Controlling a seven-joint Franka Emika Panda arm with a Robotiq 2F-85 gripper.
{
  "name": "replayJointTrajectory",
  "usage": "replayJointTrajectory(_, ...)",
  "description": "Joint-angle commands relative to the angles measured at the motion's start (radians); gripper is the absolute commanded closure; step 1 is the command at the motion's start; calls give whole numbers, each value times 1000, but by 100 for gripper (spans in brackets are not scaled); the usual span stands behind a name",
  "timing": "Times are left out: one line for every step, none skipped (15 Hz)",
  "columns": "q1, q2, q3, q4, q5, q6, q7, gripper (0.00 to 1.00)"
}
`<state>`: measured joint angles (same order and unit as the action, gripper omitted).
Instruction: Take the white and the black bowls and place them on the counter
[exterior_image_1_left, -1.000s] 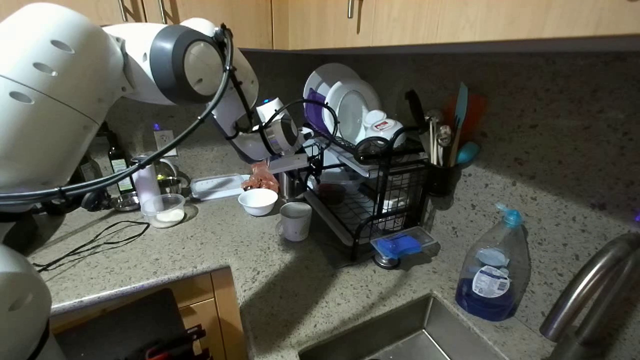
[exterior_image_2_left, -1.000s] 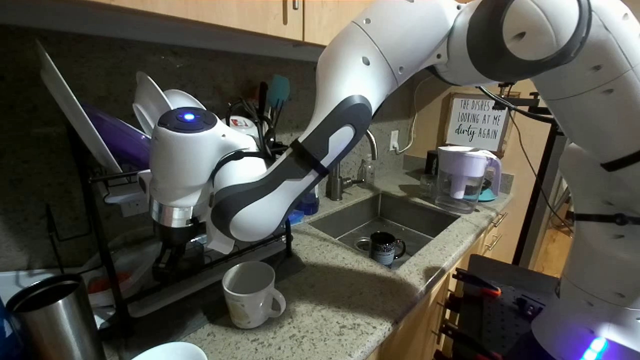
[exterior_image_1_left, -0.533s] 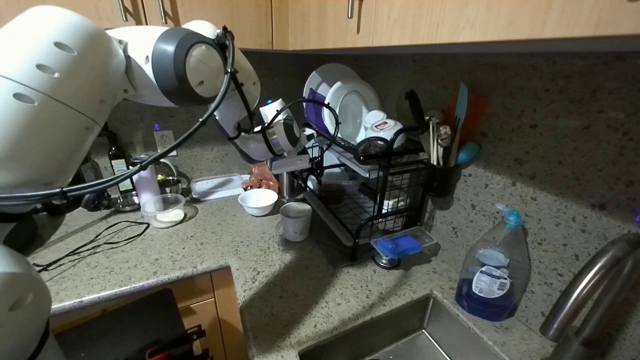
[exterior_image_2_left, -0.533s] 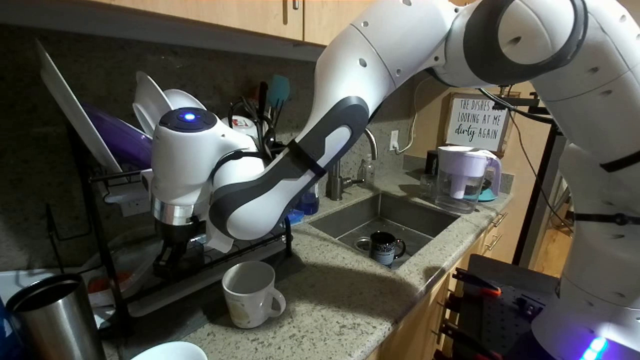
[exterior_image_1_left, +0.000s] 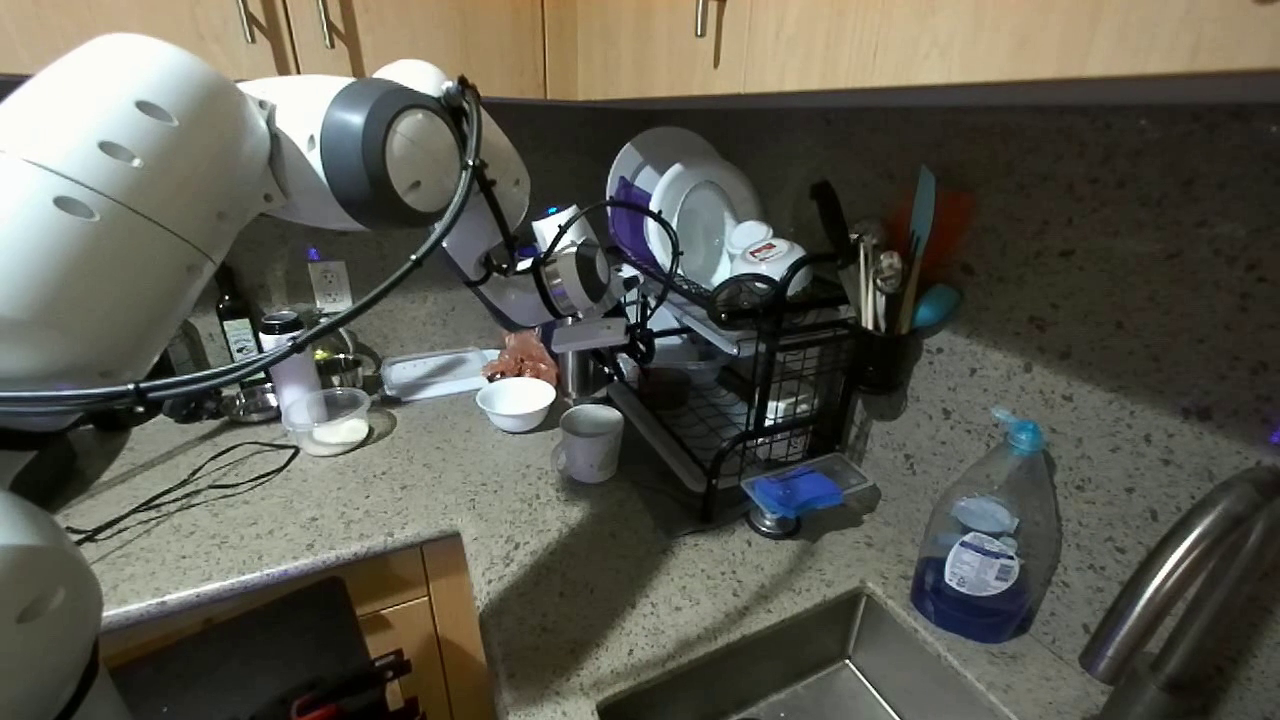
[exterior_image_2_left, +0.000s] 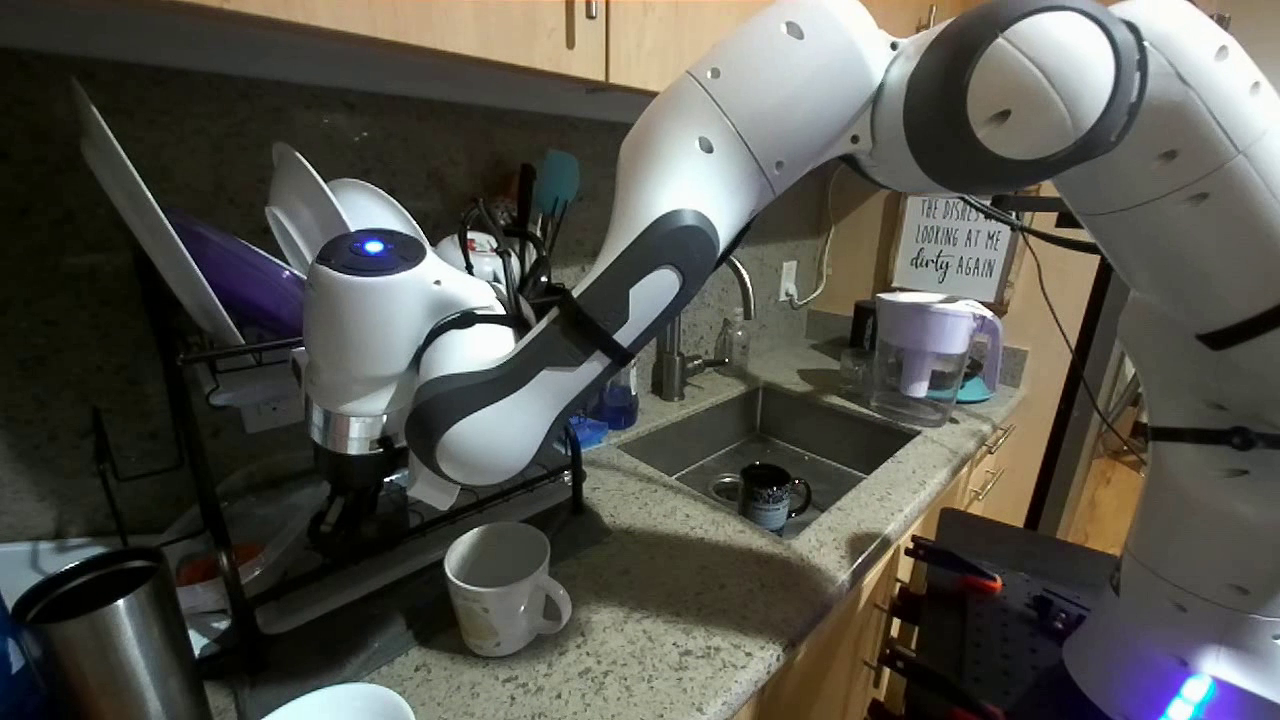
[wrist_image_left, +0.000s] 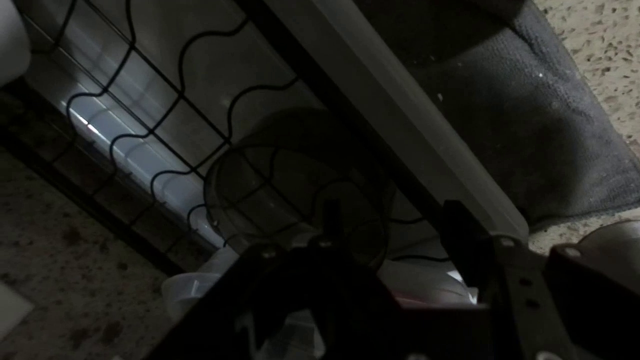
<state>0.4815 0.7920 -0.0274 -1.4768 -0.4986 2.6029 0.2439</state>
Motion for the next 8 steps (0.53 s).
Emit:
replayJointTrajectory(0, 37, -14, 62, 36, -40, -13, 50)
replayJointTrajectory(0, 43, -16, 71, 40, -46, -13, 53)
replayJointTrajectory(1, 49, -18, 79, 42, -52, -13, 68)
replayJointTrajectory(1, 54, -19, 85, 43, -57, -13, 82)
replayJointTrajectory(2, 58, -20, 90, 42, -61, -12, 89)
replayJointTrajectory(4, 59, -23, 92, 40, -63, -10, 92)
replayJointTrajectory(6, 59, -25, 93, 37, -62, -7, 94)
replayJointTrajectory(8, 56, -29, 90, 34, -59, -3, 95)
